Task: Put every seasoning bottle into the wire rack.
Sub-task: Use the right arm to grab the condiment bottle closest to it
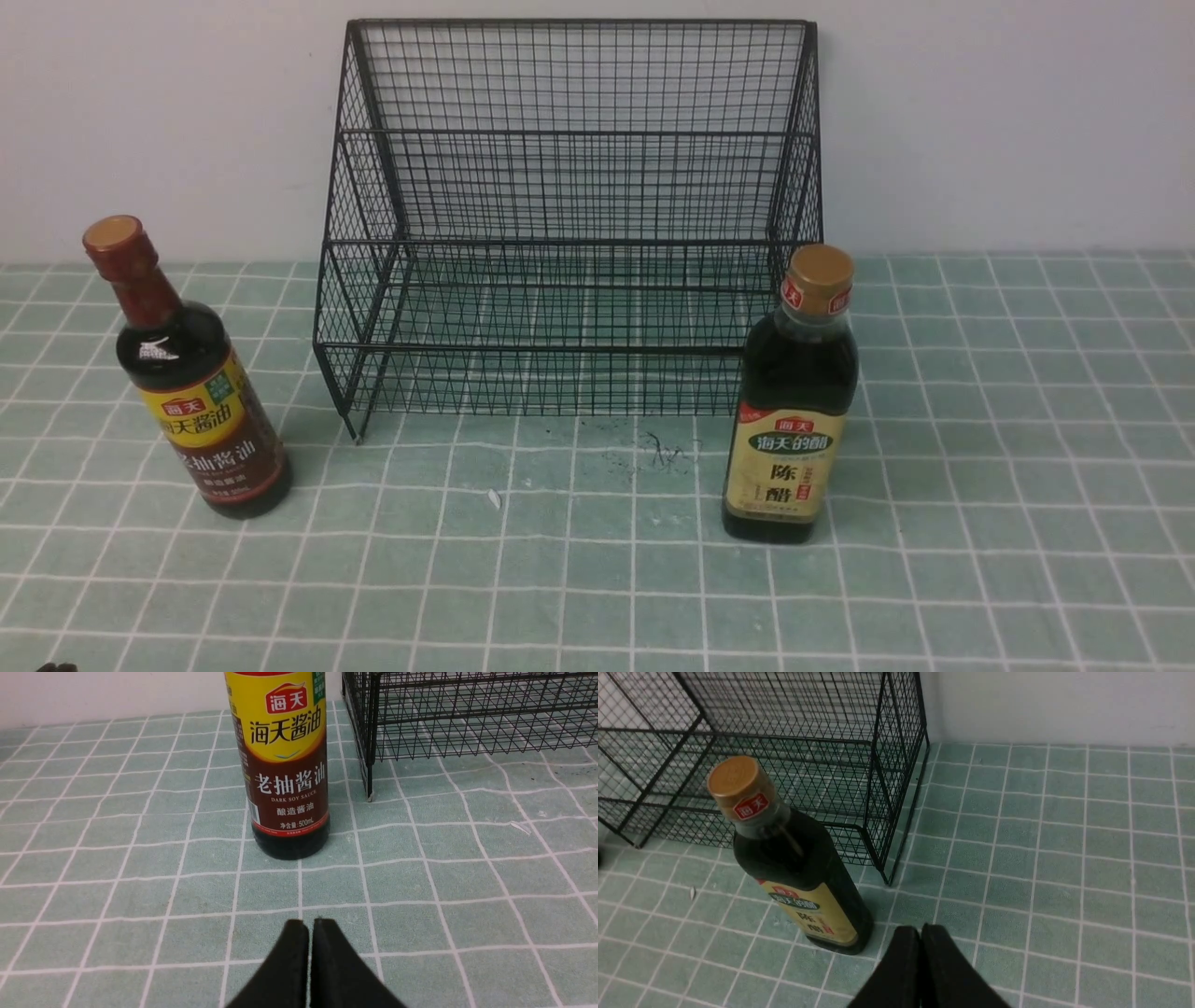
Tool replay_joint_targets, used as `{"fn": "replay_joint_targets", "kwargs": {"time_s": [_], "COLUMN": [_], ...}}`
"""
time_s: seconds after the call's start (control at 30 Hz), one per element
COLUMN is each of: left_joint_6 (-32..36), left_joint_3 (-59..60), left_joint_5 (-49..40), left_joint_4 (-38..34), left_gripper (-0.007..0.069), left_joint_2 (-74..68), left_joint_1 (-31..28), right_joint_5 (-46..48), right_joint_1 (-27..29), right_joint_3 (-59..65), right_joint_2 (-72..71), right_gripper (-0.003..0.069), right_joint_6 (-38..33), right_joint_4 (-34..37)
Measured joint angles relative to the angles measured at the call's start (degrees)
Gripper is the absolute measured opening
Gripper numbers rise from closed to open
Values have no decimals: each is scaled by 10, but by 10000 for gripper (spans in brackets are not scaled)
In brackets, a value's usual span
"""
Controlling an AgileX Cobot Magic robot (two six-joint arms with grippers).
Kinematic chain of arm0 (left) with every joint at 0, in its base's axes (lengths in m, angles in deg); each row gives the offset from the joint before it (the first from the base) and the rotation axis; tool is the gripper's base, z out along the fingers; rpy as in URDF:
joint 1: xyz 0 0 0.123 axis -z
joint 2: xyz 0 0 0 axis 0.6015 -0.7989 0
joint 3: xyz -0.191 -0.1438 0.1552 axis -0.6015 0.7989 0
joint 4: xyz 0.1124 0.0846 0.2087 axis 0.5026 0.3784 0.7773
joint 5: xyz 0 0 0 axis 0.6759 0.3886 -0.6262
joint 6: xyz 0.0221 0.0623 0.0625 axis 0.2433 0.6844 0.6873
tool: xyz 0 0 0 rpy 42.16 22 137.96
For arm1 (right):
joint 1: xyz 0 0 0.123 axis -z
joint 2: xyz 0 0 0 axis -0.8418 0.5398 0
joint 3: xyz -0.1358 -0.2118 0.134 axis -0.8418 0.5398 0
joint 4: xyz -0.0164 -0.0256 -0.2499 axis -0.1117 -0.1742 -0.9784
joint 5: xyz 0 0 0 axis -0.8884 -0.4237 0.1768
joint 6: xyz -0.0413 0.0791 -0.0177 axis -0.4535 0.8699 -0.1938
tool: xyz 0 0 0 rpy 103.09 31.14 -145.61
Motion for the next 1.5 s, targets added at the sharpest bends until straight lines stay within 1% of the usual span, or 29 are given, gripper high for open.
{"fn": "replay_joint_targets", "kwargs": {"time_s": [0.07, 0.13, 0.17, 0.27, 0.3, 0.33, 0.43, 0.47, 0.5, 0.53, 0.6, 0.63, 0.7, 0.77, 0.8, 0.83, 0.87, 0.97, 1.13, 1.27, 1.3, 1.33, 1.4, 1.43, 1.5], "left_joint_6": [0, 0, 0, 0, 0, 0, 0, 0, 0, 0, 0, 0, 0, 0, 0, 0, 0, 0, 0, 0, 0, 0, 0, 0, 0], "left_joint_3": [0, 0, 0, 0, 0, 0, 0, 0, 0, 0, 0, 0, 0, 0, 0, 0, 0, 0, 0, 0, 0, 0, 0, 0, 0], "left_joint_5": [0, 0, 0, 0, 0, 0, 0, 0, 0, -1, 0, 0, 0, 0, 0, 0, 0, 0, 0, -1, -1, -1, -1, -1, -1], "left_joint_4": [0, 0, 0, 0, 0, 0, 0, 0, 0, 0, 0, 0, 0, 0, 0, 0, 0, 0, 0, 0, 0, 0, 0, 0, 0], "left_gripper": [-6, -6, -6, -6, -6, -6, -6, -6, -6, -6, -6, -6, -6, -6, -6, -6, -6, -6, -6, -6, -6, -6, -6, -6, -6], "left_joint_2": [0, 0, 0, 0, 0, 0, 0, 0, 0, 0, 0, 0, 0, 0, 0, 0, 0, 0, 0, 0, 0, 0, 0, 0, 0], "left_joint_1": [0, 0, 0, 0, 0, 0, 0, 0, 0, 0, 0, 0, 0, 0, 0, 0, 0, 0, 0, 0, 0, 0, 0, 0, 0], "right_joint_5": [16, 28, 29, 42, 42, 41, 29, 11, 11, -3, -19, -26, -45, -61, -61, -71, -73, -72, -52, -49, -49, -49, -47, -47, -41], "right_joint_1": [-2, -15, -17, -69, -73, -107, -171, -200, -200, -224, -251, -256, -268, -272, -273, -274, -274, -274, -274, -274, -274, -274, -274, -274, -274], "right_joint_3": [-41, -94, -98, -167, -170, -192, -216, -219, -219, -220, -220, -220, -220, -220, -220, -220, -220, -220, -220, -220, -220, -220, -220, -220, -222], "right_joint_2": [44, 85, 93, 152, 152, 174, 212, 230, 233, 248, 276, 283, 307, 327, 329, 343, 352, 374, 403, 411, 413, 414, 416, 416, 416], "right_gripper": [1, 15, 19, 46, 46, 62, 101, 134, 139, 174, 255, 279, 370, 448, 456, 505, 530, 566, 574, 541, 487, 452, 336, 328, 336], "right_joint_6": [-21, -41, -42, -44, -44, -38, -24, -17, -17, -10, 7, 17, 43, 61, 61, 72, 75, 80, 80, 80, 80, 80, 80, 80, 79], "right_joint_4": [5, 16, 17, 27, 27, 28, 21, 6, 4, -17, -51, -63, -89, -101, -101, -102, -102, -101, -101, -101, -102, -102, -104, -104, -104]}}
